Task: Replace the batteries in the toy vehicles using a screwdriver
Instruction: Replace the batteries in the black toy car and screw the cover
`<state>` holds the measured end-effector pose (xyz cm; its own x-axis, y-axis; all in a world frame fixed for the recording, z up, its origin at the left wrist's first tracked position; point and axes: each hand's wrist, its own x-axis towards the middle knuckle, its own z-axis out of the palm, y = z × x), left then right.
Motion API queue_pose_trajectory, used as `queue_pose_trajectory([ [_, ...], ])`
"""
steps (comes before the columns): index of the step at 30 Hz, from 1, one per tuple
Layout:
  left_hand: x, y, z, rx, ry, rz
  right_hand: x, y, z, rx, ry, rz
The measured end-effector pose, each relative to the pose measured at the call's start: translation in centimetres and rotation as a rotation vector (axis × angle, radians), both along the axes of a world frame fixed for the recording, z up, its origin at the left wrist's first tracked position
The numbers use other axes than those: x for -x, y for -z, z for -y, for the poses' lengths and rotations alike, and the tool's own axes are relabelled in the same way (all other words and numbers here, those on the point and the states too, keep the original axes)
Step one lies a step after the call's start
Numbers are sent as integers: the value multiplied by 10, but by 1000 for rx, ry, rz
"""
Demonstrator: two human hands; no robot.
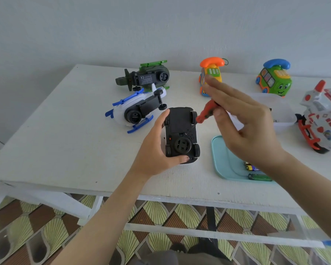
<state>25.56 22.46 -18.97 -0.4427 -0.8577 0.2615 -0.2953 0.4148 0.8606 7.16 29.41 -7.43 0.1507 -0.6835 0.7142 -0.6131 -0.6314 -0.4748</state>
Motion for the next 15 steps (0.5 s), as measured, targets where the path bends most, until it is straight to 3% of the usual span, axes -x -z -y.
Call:
queue_pose_trajectory([
  [8,0,-4,-2,4,4,2,-4,0,-2,94,115,-126],
  [15,0,-3,-2,6,11,-14,-10,-6,-4,-50,-8,3],
])
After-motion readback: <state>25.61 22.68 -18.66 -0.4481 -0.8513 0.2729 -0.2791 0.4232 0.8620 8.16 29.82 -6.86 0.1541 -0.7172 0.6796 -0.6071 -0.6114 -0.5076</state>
